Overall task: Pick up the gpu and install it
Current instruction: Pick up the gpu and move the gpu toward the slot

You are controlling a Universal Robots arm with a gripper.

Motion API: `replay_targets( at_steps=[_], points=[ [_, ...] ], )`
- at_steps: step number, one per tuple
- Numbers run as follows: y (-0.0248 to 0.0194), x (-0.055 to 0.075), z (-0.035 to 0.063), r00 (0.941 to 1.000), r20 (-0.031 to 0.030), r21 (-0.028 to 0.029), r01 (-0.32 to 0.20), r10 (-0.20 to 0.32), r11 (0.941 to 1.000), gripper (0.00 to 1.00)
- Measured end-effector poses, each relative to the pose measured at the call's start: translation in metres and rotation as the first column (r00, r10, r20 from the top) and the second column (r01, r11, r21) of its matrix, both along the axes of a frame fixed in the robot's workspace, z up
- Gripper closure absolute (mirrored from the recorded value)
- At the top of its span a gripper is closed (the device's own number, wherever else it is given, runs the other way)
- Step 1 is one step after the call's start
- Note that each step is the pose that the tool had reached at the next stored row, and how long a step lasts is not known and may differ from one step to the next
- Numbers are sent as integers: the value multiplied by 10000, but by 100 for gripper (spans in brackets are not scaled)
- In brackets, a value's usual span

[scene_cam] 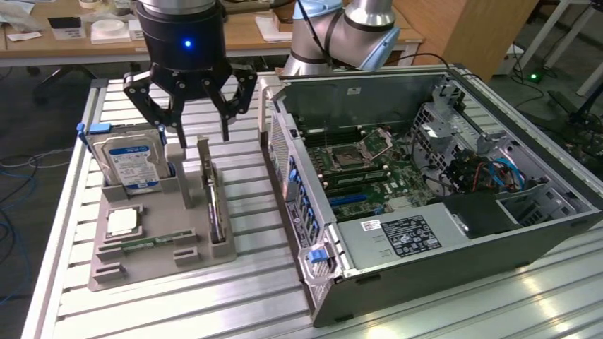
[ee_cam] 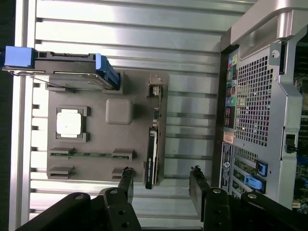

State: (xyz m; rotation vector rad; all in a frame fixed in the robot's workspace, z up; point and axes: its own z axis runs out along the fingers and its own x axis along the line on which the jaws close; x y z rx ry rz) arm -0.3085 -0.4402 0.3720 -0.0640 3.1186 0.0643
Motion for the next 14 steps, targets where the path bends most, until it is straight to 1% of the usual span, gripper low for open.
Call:
replay_targets(
  at_steps=[14],
  points=[
    [0,-7,-34,10000,0,0,0,0,10000,41]
  ],
)
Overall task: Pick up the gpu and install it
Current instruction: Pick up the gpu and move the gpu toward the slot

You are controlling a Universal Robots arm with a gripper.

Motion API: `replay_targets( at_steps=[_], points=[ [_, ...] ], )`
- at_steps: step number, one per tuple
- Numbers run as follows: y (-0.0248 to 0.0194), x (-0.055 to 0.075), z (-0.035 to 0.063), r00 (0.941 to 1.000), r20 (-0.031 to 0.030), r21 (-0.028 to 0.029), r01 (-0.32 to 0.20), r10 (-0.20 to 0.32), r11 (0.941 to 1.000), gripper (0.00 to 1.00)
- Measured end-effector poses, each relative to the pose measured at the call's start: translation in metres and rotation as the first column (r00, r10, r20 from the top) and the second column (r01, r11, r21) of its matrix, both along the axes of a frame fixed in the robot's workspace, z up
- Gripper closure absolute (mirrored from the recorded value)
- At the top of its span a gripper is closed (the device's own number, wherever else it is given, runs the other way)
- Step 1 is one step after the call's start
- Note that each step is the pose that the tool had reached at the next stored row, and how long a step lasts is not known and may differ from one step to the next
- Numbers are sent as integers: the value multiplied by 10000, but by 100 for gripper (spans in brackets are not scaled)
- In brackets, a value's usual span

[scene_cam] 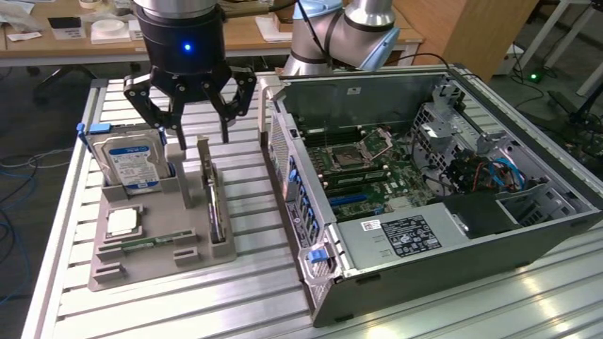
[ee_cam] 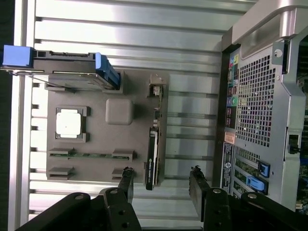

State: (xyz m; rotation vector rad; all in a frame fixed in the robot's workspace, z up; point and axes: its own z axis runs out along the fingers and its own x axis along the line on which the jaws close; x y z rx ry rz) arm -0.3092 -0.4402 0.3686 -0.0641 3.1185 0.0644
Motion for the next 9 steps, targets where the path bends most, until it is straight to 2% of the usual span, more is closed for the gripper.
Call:
replay_targets(
  at_steps=[9],
  points=[
    [-3,-3,-24,10000,0,0,0,0,10000,41]
  ],
)
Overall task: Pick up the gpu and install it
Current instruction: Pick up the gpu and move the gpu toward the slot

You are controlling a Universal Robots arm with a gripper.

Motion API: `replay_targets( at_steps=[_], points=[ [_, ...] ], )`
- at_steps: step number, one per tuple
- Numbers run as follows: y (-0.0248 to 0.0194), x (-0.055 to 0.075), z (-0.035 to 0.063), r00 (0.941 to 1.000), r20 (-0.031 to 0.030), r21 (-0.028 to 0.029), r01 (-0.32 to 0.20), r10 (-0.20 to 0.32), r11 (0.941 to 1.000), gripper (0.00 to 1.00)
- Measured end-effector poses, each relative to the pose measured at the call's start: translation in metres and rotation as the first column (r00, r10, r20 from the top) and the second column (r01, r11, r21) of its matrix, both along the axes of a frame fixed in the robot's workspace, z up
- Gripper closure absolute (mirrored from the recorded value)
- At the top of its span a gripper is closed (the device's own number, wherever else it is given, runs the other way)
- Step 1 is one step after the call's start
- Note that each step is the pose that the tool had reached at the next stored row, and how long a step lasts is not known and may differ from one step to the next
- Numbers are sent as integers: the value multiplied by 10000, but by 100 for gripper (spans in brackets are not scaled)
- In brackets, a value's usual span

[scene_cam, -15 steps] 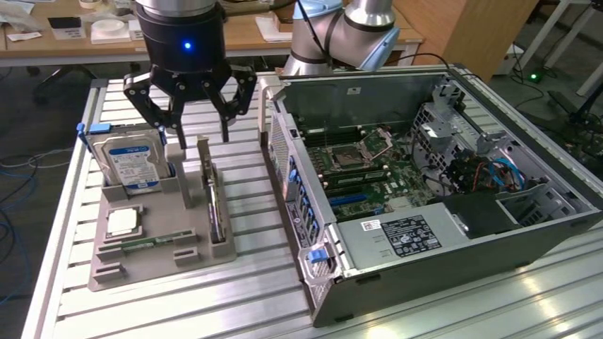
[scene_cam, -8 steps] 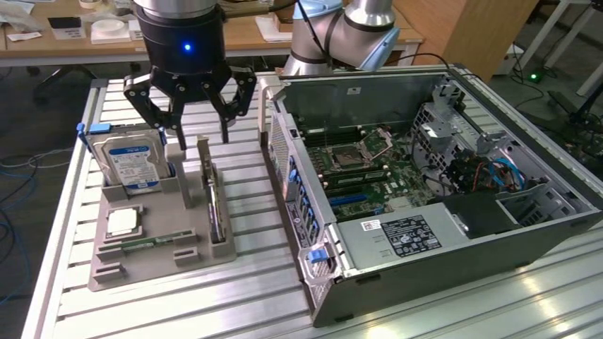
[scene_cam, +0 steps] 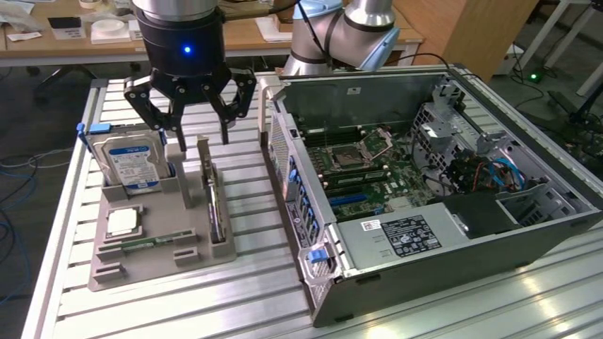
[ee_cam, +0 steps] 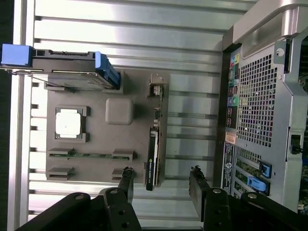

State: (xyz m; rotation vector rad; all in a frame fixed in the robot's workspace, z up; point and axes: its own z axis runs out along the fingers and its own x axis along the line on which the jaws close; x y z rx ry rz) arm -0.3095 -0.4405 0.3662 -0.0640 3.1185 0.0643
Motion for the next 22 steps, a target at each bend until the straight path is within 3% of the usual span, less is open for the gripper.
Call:
replay_targets(
  at_steps=[22],
  points=[
    [-6,-8,-49,10000,3,1,0,0,10000,41]
  ],
)
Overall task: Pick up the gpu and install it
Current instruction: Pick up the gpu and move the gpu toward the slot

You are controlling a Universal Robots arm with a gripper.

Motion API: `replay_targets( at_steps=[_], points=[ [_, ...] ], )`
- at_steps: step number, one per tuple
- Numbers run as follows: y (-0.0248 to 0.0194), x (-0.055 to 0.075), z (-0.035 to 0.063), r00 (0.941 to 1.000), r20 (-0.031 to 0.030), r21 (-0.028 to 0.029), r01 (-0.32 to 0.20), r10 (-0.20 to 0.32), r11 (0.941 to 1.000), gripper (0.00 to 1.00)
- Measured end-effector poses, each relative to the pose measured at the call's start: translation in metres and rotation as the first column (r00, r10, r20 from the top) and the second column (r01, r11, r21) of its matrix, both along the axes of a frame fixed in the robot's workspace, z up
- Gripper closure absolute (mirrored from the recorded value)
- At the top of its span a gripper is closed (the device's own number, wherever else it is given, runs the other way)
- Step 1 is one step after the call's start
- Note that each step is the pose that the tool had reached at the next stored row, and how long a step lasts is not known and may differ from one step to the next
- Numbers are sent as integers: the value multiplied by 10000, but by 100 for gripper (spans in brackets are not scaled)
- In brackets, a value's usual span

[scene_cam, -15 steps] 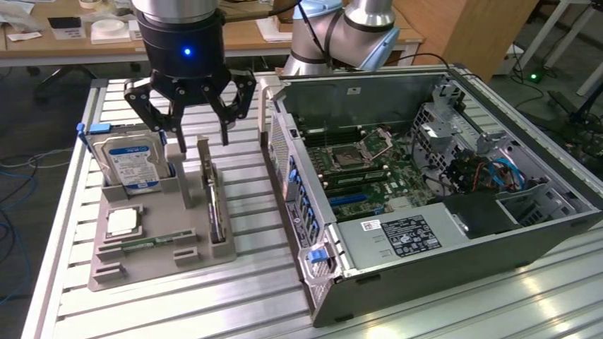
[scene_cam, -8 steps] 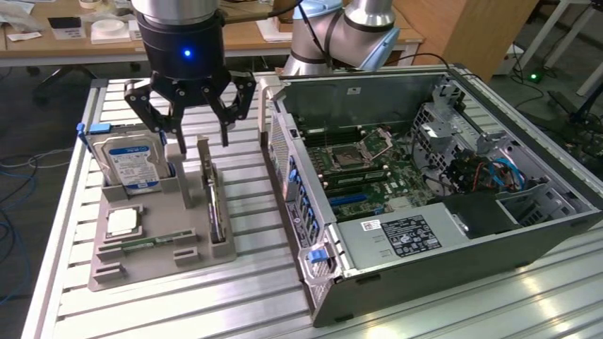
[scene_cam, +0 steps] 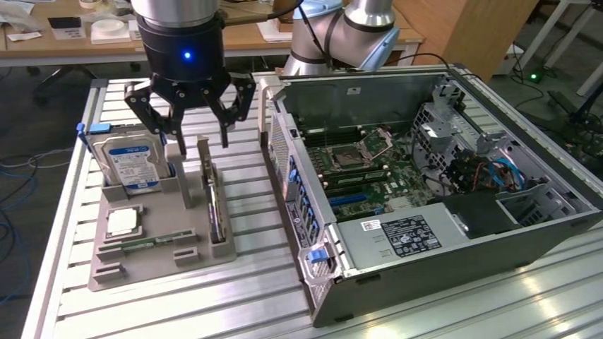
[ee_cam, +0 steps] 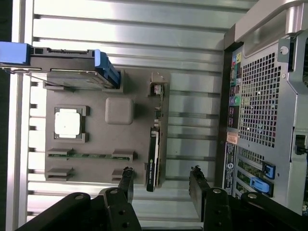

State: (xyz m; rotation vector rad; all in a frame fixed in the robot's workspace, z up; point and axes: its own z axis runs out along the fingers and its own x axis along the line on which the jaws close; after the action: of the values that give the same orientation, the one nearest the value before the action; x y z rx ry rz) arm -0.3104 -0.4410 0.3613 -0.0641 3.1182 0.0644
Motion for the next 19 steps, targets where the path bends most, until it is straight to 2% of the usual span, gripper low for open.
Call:
replay_targets(
  at_steps=[19],
  points=[
    [-2,-9,-69,10000,0,0,0,0,10000,41]
  ],
)
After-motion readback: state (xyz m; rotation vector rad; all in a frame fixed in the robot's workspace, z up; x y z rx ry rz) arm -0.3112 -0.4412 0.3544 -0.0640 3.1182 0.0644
